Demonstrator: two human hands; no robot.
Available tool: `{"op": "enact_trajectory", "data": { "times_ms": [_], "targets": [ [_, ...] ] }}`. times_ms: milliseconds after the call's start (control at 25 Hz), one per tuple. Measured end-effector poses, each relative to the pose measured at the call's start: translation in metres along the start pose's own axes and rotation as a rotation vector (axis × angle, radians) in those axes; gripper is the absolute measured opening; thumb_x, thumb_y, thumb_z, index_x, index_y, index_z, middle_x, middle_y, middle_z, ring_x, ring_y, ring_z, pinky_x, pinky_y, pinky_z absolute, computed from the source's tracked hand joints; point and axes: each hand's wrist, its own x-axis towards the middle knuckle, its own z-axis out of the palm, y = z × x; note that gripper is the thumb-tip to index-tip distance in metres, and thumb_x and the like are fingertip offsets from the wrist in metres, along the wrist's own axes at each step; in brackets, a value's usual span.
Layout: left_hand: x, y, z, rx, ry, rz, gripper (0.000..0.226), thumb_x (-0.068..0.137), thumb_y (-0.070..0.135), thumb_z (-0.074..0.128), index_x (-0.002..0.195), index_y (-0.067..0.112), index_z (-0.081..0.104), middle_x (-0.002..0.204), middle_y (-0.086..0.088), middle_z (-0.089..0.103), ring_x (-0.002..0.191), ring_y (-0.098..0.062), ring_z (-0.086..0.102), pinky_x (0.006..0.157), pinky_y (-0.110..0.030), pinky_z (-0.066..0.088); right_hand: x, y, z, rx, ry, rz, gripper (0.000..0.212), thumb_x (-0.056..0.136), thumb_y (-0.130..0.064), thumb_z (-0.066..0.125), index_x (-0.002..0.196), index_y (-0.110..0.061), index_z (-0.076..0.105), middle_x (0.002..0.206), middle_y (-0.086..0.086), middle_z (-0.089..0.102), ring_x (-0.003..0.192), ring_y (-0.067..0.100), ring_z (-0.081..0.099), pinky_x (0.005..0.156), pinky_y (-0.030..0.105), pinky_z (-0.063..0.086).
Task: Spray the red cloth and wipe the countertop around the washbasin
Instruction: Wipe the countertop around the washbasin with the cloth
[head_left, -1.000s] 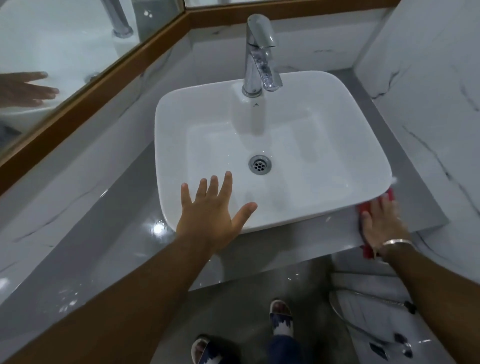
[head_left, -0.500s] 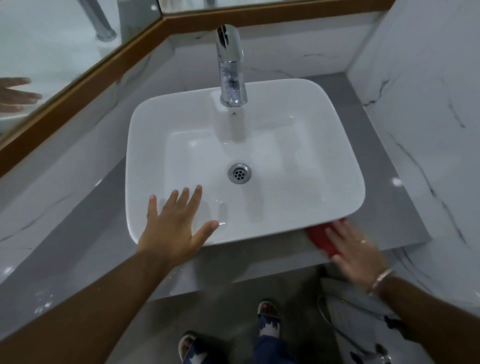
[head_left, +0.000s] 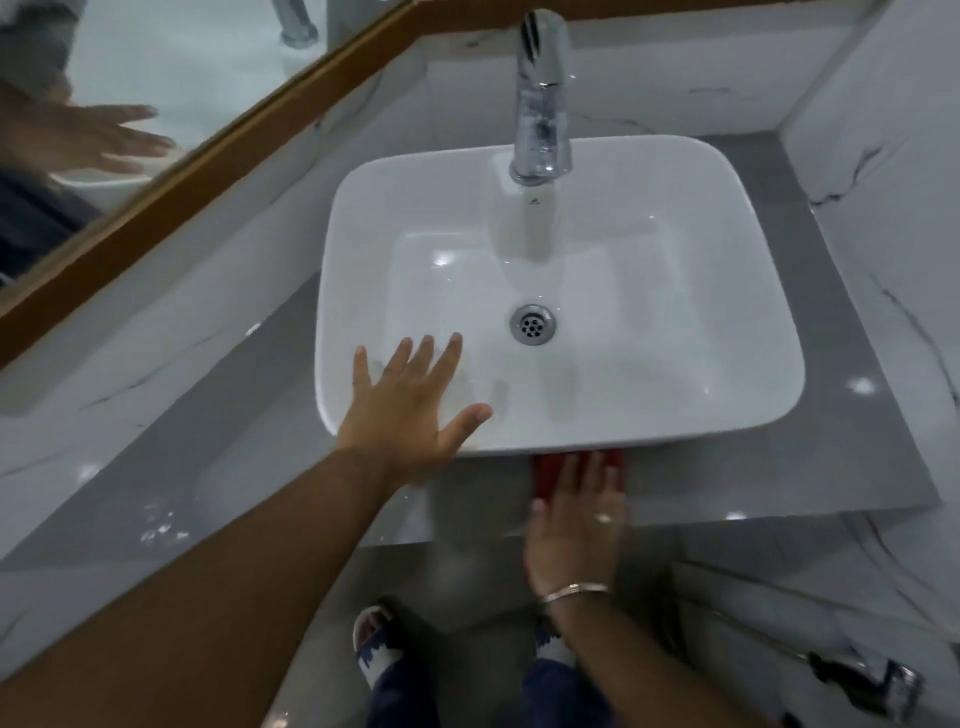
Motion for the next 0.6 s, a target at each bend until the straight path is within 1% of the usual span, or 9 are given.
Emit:
{"op": "enact_trajectory", "data": {
  "times_ms": [40,120,200,240,320,400,440,520,600],
  "targets": [
    [-0.001,-0.001,-0.002,-0.013,0.012,0.005,0.089,0.083,0.082,0.004,0.157,0.032,0.002,0.166,-0.008,0.019,0.153,-0.029,0.013,0.118,-0.067,0.000,-0.013,-0.032,0.010,-0.009,-0.040,-0.122,0.069,0.086,-0.041,0.046,0.146,-0.007,0.040,0.153,0.024,0.039,0.140,0.042,0.036,0.112,0.052,0.023],
    [-0.004,0.002,-0.007,-0.076,0.036,0.034,0.089,0.084,0.080,0.009,0.158,0.030,0.002,0.166,-0.010,0.018,0.153,-0.029,0.012,0.118,-0.067,-0.001,-0.019,-0.053,0.014,-0.048,-0.134,-0.308,0.067,0.087,-0.044,0.043,0.145,-0.010,0.043,0.151,0.020,0.043,0.138,0.040,0.041,0.111,0.051,0.031],
    [-0.011,-0.006,-0.013,-0.140,0.084,0.133,0.086,0.087,0.076,0.012,0.158,0.029,0.005,0.166,-0.010,0.018,0.153,-0.029,0.010,0.119,-0.065,-0.004,-0.014,-0.034,0.006,-0.102,-0.195,-0.379,0.069,0.084,-0.046,0.042,0.142,-0.010,0.047,0.151,0.016,0.042,0.135,0.040,0.046,0.107,0.054,0.038],
    [-0.018,-0.018,-0.014,-0.139,0.113,0.209,0.084,0.089,0.074,0.015,0.158,0.028,0.008,0.166,-0.010,0.019,0.153,-0.029,0.010,0.119,-0.064,-0.004,-0.009,-0.015,-0.001,-0.127,-0.201,-0.368,0.071,0.082,-0.046,0.042,0.142,-0.008,0.048,0.151,0.016,0.039,0.134,0.042,0.046,0.104,0.056,0.041],
    [-0.032,-0.065,-0.012,-0.059,0.157,0.357,0.081,0.092,0.071,0.021,0.158,0.026,0.015,0.166,-0.010,0.020,0.153,-0.031,0.012,0.120,-0.063,0.000,0.002,0.023,-0.015,-0.163,-0.156,-0.209,0.074,0.083,-0.046,0.036,0.142,-0.002,0.046,0.151,0.024,0.038,0.134,0.048,0.043,0.102,0.062,0.044],
    [-0.042,-0.125,-0.003,0.053,0.187,0.463,0.079,0.094,0.069,0.024,0.158,0.023,0.018,0.165,-0.013,0.019,0.152,-0.033,0.013,0.120,-0.063,0.005,0.014,0.047,-0.030,-0.129,-0.087,-0.026,0.077,0.084,-0.044,0.030,0.141,0.005,0.043,0.149,0.034,0.037,0.134,0.055,0.038,0.103,0.066,0.039],
    [-0.043,-0.158,0.003,0.104,0.203,0.487,0.078,0.095,0.069,0.023,0.157,0.021,0.018,0.165,-0.015,0.017,0.151,-0.035,0.014,0.119,-0.062,0.007,0.019,0.043,-0.032,-0.105,-0.070,0.065,0.077,0.083,-0.042,0.029,0.140,0.008,0.044,0.148,0.037,0.036,0.134,0.057,0.035,0.105,0.065,0.036],
    [-0.037,-0.222,0.014,0.147,0.177,0.437,0.081,0.095,0.070,0.018,0.157,0.017,0.016,0.163,-0.020,0.018,0.149,-0.041,0.018,0.117,-0.063,0.015,0.022,0.003,-0.022,-0.055,0.001,0.246,0.074,0.081,-0.036,0.032,0.137,0.011,0.045,0.147,0.040,0.035,0.132,0.059,0.033,0.106,0.063,0.031],
    [-0.018,-0.269,0.025,0.181,0.101,0.354,0.086,0.093,0.071,0.014,0.155,0.012,0.022,0.161,-0.024,0.025,0.146,-0.045,0.027,0.115,-0.063,0.024,0.011,-0.047,-0.007,-0.056,0.090,0.308,0.067,0.084,-0.029,0.038,0.138,0.010,0.044,0.148,0.040,0.033,0.132,0.058,0.033,0.106,0.061,0.029]
  ]
}}
